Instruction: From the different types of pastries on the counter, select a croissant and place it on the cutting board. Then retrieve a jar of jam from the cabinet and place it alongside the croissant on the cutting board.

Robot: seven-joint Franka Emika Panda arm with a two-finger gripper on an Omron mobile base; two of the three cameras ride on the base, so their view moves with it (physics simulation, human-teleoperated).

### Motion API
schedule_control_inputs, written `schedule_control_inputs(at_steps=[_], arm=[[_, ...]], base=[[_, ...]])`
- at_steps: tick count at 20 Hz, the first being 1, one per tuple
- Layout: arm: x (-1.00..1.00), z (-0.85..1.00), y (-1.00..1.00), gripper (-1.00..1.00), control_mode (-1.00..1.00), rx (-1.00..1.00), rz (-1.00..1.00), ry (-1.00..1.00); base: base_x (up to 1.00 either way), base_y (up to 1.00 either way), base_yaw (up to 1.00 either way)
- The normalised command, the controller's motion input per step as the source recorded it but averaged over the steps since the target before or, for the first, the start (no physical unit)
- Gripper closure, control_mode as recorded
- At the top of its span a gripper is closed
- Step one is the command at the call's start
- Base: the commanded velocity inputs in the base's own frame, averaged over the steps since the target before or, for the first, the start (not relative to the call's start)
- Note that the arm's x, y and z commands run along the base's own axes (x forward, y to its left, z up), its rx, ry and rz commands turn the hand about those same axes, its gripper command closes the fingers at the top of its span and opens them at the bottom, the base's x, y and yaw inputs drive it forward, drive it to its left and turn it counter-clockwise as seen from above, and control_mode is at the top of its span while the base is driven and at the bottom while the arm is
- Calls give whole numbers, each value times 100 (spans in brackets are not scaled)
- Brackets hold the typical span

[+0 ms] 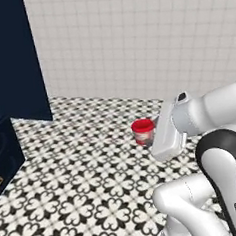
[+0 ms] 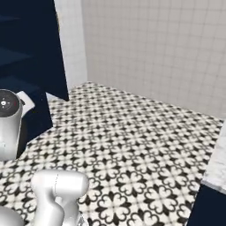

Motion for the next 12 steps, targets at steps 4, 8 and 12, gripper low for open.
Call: schedule_control_inputs(at_steps=[4, 8, 12], arm=[[0, 0, 0, 100, 100, 0, 0, 0], [0, 0, 0, 100, 100, 0, 0, 0], [0, 0, 0, 100, 100, 0, 0, 0]], base=[[-65, -11, -64], [-2, -72, -53], [64, -100, -35]])
